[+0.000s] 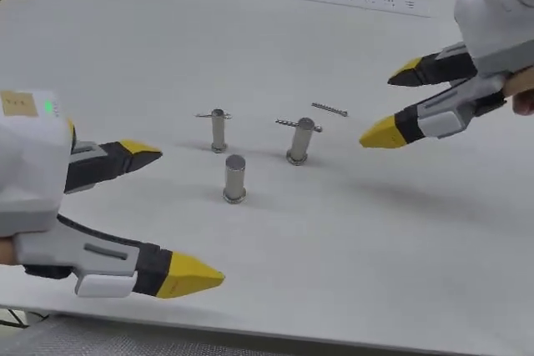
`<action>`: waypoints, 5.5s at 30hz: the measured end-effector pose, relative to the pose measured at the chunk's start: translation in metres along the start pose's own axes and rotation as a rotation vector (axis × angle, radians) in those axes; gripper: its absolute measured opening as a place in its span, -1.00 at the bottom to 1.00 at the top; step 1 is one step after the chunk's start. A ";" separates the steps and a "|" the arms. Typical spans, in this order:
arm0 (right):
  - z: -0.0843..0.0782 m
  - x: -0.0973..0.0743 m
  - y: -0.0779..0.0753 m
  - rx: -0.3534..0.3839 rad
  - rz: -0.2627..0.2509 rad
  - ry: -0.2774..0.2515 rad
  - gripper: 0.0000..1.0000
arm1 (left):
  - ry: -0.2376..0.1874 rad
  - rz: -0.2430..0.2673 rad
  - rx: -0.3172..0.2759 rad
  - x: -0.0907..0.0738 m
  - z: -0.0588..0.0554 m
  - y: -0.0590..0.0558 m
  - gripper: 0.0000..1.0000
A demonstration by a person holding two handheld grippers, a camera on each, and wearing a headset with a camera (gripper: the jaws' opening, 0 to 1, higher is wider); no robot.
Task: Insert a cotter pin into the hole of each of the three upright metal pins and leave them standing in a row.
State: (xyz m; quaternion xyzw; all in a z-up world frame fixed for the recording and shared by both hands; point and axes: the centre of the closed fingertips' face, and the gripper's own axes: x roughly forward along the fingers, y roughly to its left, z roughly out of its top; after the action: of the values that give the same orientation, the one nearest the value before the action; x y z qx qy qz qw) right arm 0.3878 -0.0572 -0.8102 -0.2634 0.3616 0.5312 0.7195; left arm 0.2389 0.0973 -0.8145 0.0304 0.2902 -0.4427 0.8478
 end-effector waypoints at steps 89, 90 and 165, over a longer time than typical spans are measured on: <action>0.005 0.044 -0.035 -0.160 -0.067 0.208 -0.96 | 0.052 0.019 -0.004 -0.007 0.001 -0.004 0.66; 0.007 0.042 -0.034 -0.162 -0.072 0.200 -0.96 | 0.050 0.019 -0.002 -0.007 0.002 -0.005 0.65; 0.046 -0.018 0.074 -0.472 -0.380 -0.125 -0.95 | -0.094 -0.086 -0.127 0.052 0.101 0.005 -0.16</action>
State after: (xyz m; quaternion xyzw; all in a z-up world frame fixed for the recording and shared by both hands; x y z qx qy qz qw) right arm 0.3251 -0.0106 -0.7678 -0.4530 0.1273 0.4717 0.7457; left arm 0.3131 0.0310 -0.7588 -0.0569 0.2786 -0.4602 0.8410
